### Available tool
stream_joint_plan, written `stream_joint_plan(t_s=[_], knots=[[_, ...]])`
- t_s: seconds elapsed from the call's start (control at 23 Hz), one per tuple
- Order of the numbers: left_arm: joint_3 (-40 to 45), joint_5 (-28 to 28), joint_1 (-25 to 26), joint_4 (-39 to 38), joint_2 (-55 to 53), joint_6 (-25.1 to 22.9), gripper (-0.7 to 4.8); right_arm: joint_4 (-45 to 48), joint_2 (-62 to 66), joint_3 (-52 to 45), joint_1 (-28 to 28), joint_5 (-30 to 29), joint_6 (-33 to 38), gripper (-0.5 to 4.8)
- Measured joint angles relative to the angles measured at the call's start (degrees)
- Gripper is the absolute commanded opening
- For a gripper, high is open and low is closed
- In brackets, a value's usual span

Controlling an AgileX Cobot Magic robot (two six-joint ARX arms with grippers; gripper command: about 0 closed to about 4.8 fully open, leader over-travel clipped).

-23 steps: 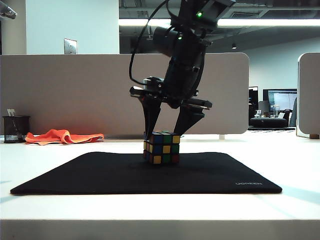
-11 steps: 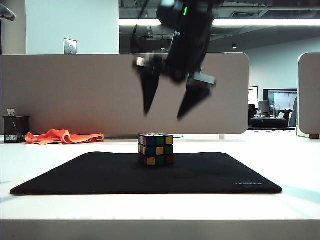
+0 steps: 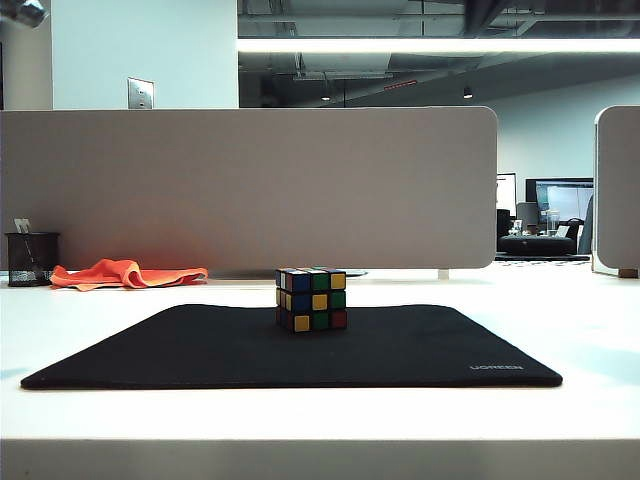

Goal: Pick up the cube on the right side of the mouse pad, then place it in the center of the mouse pad.

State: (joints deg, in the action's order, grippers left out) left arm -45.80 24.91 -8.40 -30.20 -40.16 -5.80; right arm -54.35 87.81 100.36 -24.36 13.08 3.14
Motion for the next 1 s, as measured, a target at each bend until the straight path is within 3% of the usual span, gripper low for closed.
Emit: stream_joint_plan(t_s=[0.17,0.39,0.61,0.74,1.0], knots=[[0.02,-7.74,0.02,0.5,0.0,0.0,-0.06,2.03,-5.68,0.04,0.68,0.35,-0.2,-0.06],[0.0,-8.07,0.02,3.87,0.0,0.02,-0.06,4.35,-10.27,-3.34,0.63,0.37,-1.49,-0.06],[1.01,-8.11,0.02,3.91,1.14,0.02,-0.06,12.02,-22.75,-21.29,0.63,2.05,-1.51,-0.06],[6.01,-8.33,-0.02,5.18,3.32,0.9,-0.06,18.91,-34.71,-37.7,0.63,2.25,-1.2,-0.06],[14.62,-8.46,-0.02,10.12,4.83,3.39,-0.06,24.92,-51.34,-56.17,0.63,2.62,-0.39,-0.06]])
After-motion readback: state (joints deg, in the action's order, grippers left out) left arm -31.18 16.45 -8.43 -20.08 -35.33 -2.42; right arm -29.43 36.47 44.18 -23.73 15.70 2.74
